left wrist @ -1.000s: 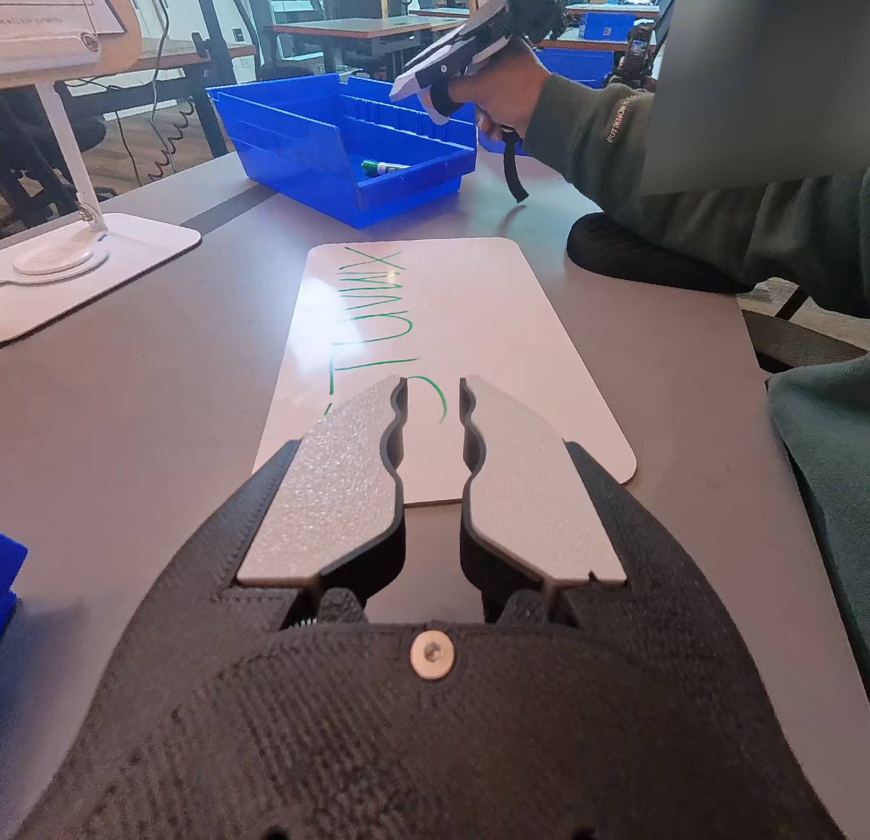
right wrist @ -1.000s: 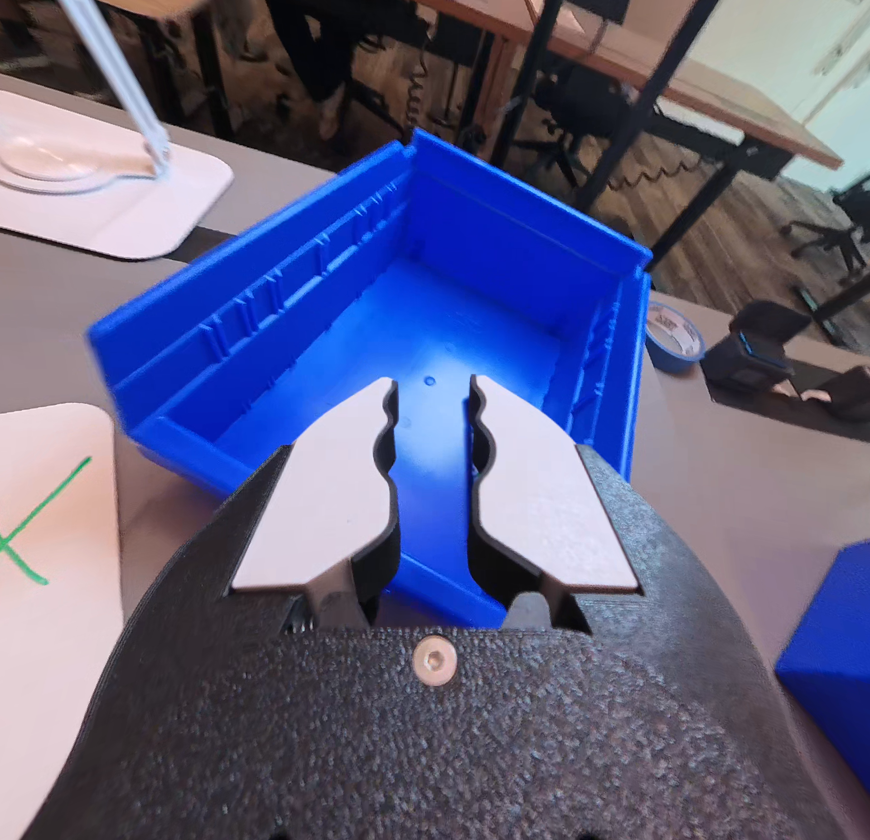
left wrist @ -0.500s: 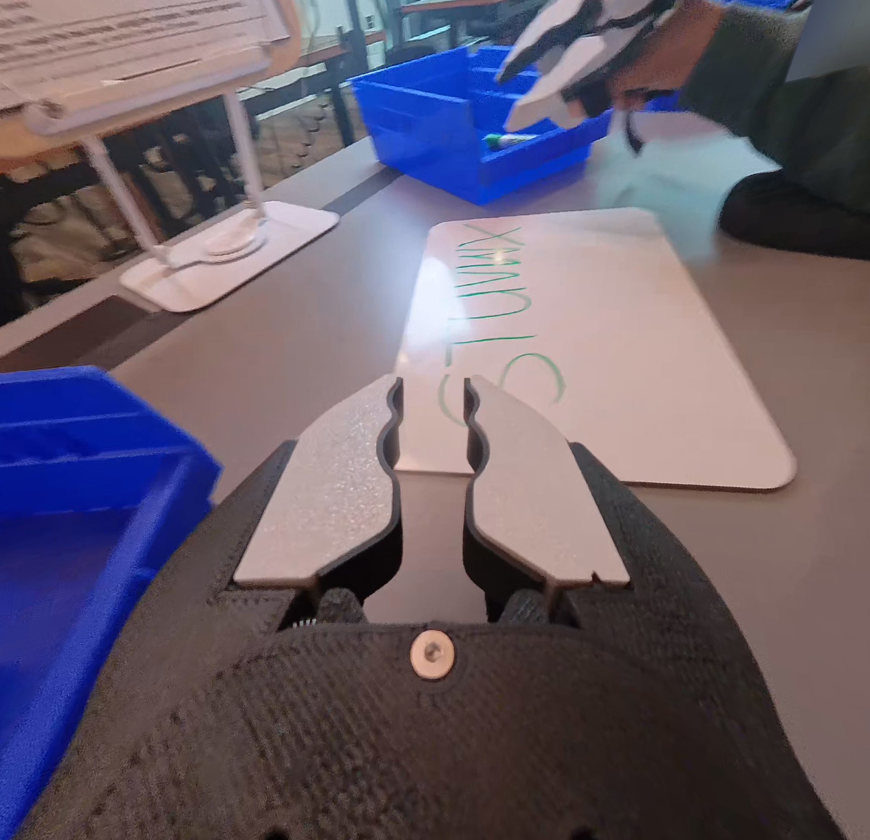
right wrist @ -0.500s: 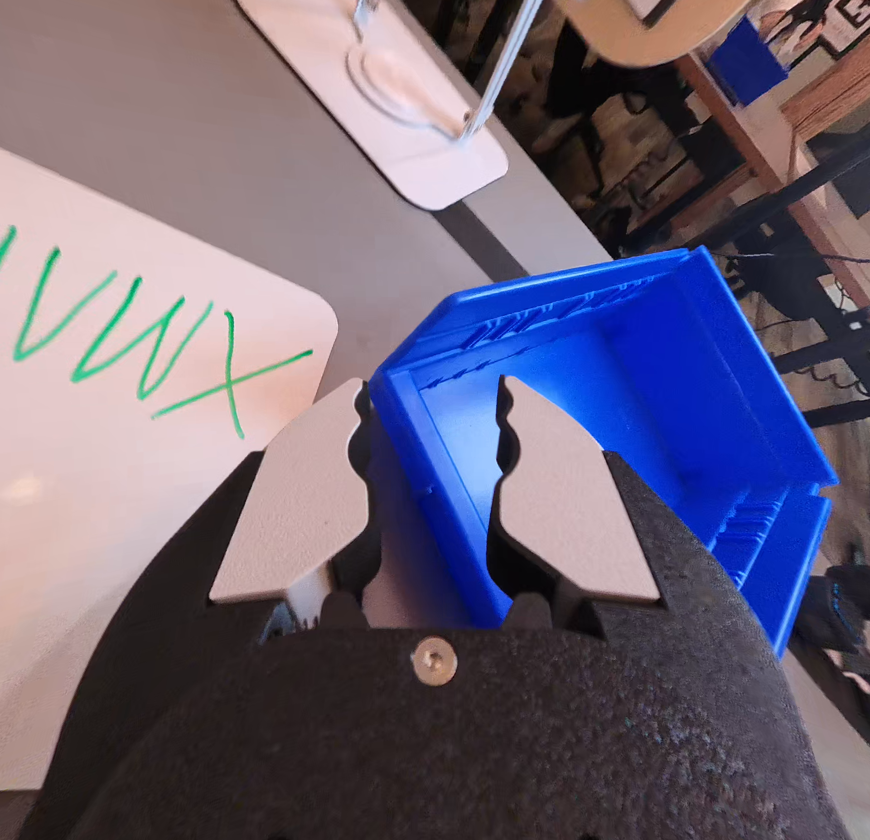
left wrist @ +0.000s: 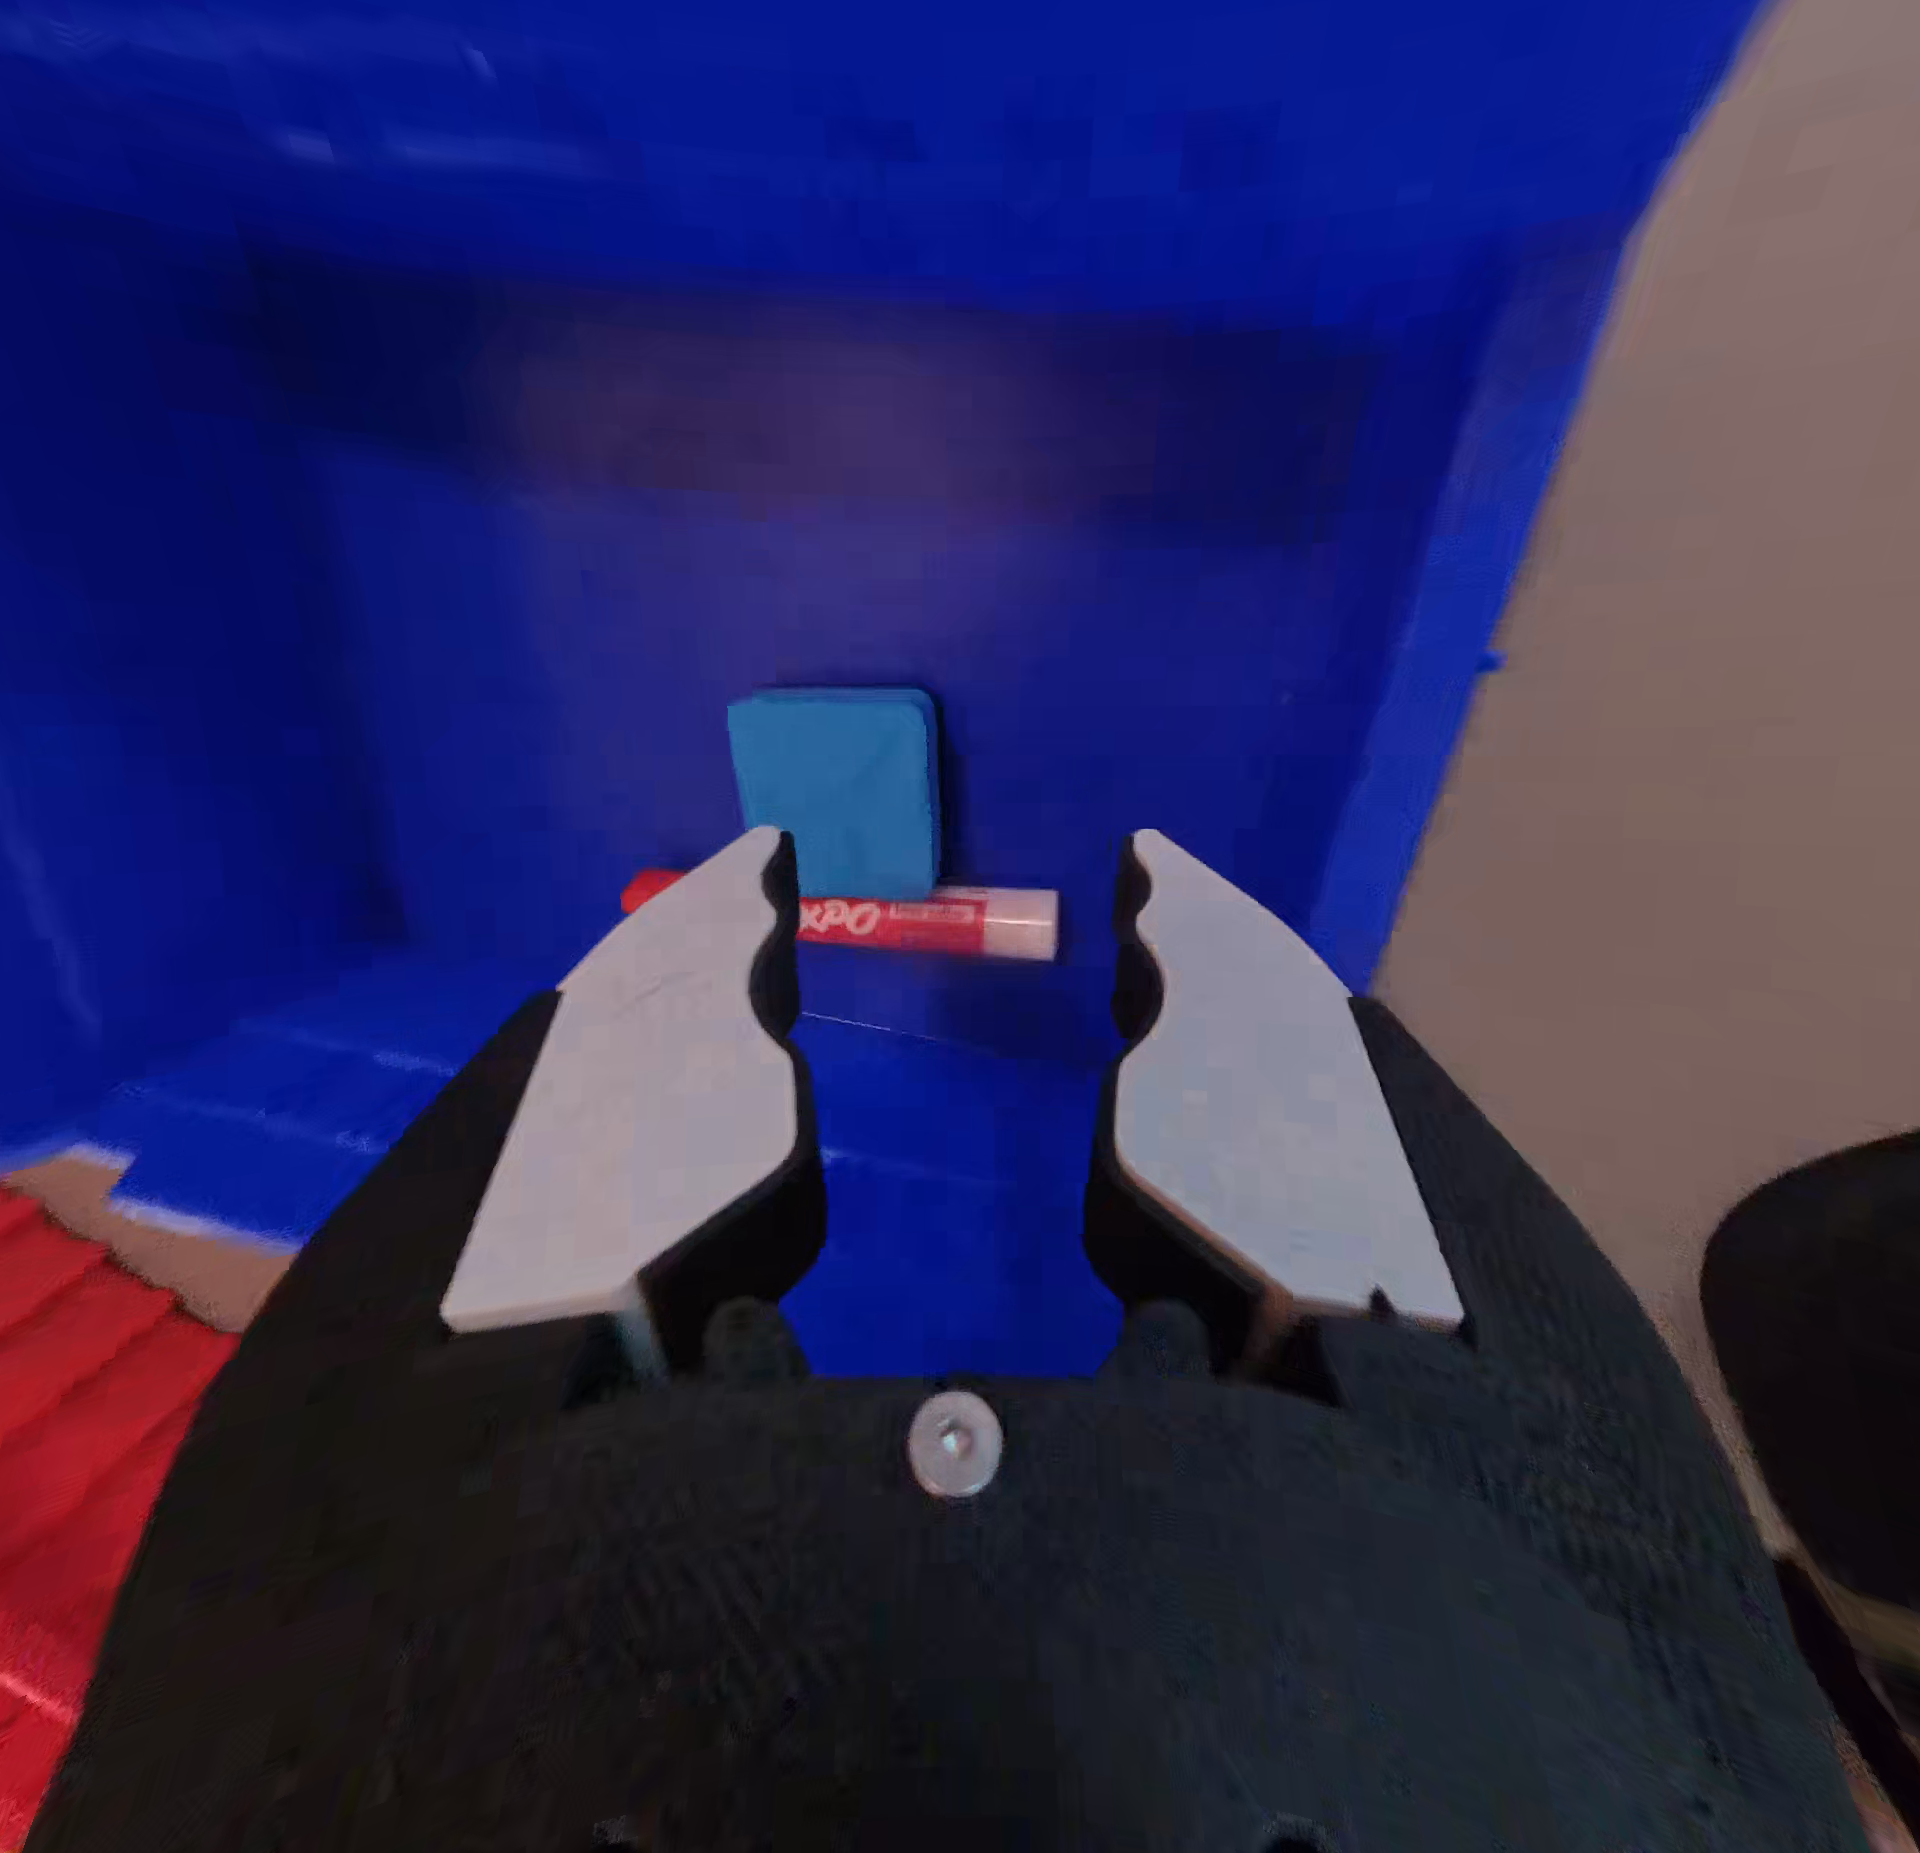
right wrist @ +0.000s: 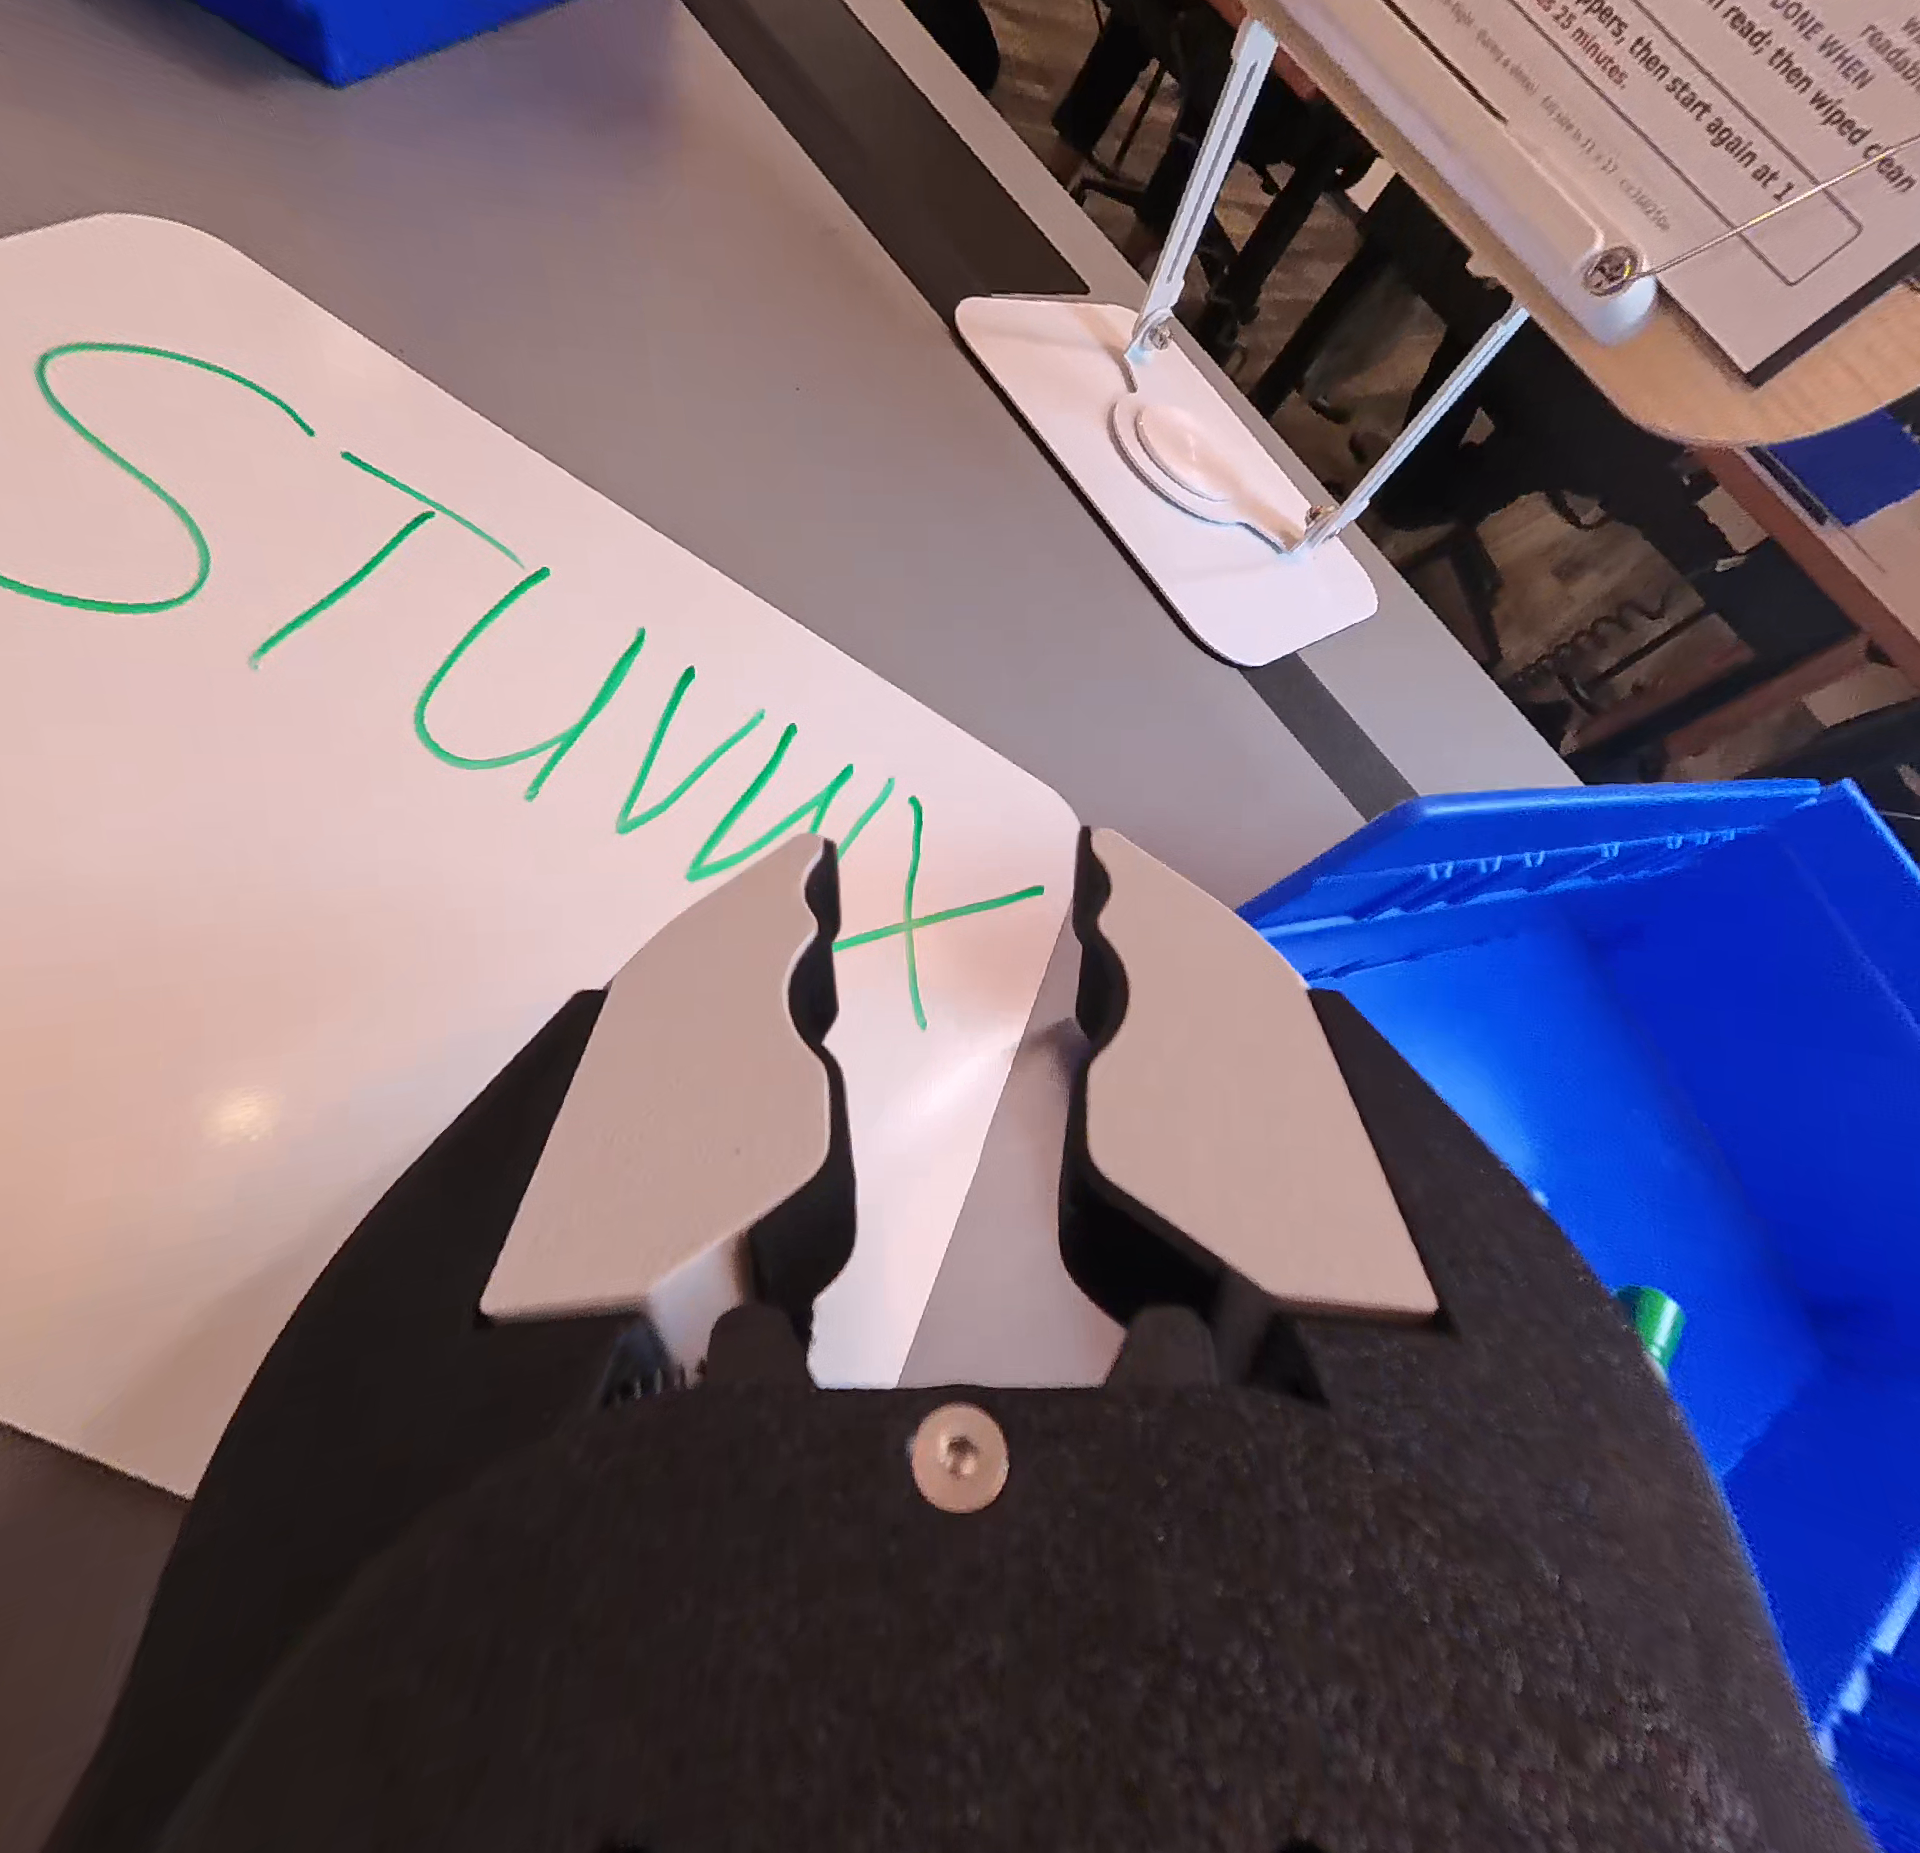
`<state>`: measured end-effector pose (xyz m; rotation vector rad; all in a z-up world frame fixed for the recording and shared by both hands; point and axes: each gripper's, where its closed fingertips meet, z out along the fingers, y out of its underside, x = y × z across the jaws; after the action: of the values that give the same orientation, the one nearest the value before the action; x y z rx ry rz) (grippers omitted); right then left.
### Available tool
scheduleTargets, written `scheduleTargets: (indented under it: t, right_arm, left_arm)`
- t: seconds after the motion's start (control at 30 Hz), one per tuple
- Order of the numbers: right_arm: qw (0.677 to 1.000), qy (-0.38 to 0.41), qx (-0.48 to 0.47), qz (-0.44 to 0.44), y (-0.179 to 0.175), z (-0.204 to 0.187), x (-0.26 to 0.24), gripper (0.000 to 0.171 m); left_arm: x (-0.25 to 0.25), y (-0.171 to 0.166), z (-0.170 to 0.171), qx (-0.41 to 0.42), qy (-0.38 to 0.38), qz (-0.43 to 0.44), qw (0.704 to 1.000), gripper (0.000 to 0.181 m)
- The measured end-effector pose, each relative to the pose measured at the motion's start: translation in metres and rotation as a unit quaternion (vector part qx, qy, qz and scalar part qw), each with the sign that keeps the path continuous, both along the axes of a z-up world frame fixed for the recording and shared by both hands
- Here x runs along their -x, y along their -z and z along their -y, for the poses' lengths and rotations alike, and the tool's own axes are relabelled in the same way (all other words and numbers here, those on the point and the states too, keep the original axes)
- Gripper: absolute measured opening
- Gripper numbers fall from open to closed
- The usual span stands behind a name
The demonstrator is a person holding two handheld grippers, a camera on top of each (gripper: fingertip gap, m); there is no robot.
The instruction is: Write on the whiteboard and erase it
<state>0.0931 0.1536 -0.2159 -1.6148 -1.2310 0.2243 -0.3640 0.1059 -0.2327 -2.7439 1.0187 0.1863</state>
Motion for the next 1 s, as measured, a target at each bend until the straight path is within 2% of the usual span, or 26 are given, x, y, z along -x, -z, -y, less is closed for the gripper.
scheduleTargets:
  t: [0.1,0.13,0.17,0.2,0.23,0.37,0.53,0.63,0.73,0.87,1.0]
  right_arm:
    - [1.0,0.004,0.015,-0.02,0.002,0.001,-0.003,0.041]
    - [0.999,0.003,0.022,-0.032,0.001,0.002,-0.003,0.04]
    - [0.999,0.002,0.027,-0.04,0.001,0.003,-0.003,0.039]
    - [0.999,0.002,0.027,-0.042,0.001,0.004,-0.004,0.039]
    - [0.999,0.003,0.025,-0.044,0.0,0.004,-0.005,0.039]
    - [0.997,-0.01,0.027,-0.069,-0.006,0.008,-0.001,0.038]
    - [0.995,-0.036,0.028,-0.087,-0.01,0.019,0.013,0.037]
    - [0.99,-0.077,0.052,-0.11,-0.013,0.038,0.031,0.038]
    - [0.968,-0.148,0.125,-0.157,-0.018,0.073,0.059,0.043]
    - [0.901,-0.251,0.267,-0.23,-0.029,0.124,0.088,0.051]
    - [0.849,-0.287,0.368,-0.248,-0.026,0.148,0.101,0.07]
  left_arm:
    - [0.02,0.042,-0.005,0.12,-0.025,-0.017,0.992,0.078]
    - [0.03,0.051,-0.008,0.138,-0.03,-0.042,0.989,0.077]
    - [0.043,0.052,-0.016,0.131,-0.021,-0.084,0.988,0.051]
    - [0.045,0.052,-0.015,0.142,-0.015,-0.089,0.986,0.026]
    - [0.039,0.049,-0.017,0.138,-0.014,-0.072,0.988,0.026]
    - [0.001,0.005,-0.037,0.005,0.016,0.001,1.0,0.025]
    - [-0.07,-0.051,-0.026,-0.153,0.089,0.084,0.981,0.025]
    - [-0.134,-0.064,-0.005,-0.249,0.164,0.131,0.946,0.025]
    - [-0.204,-0.054,0.024,-0.323,0.249,0.143,0.902,0.025]
    - [-0.283,-0.04,0.057,-0.397,0.329,0.162,0.841,0.024]
    - [-0.335,-0.039,0.089,-0.453,0.398,0.188,0.775,0.024]
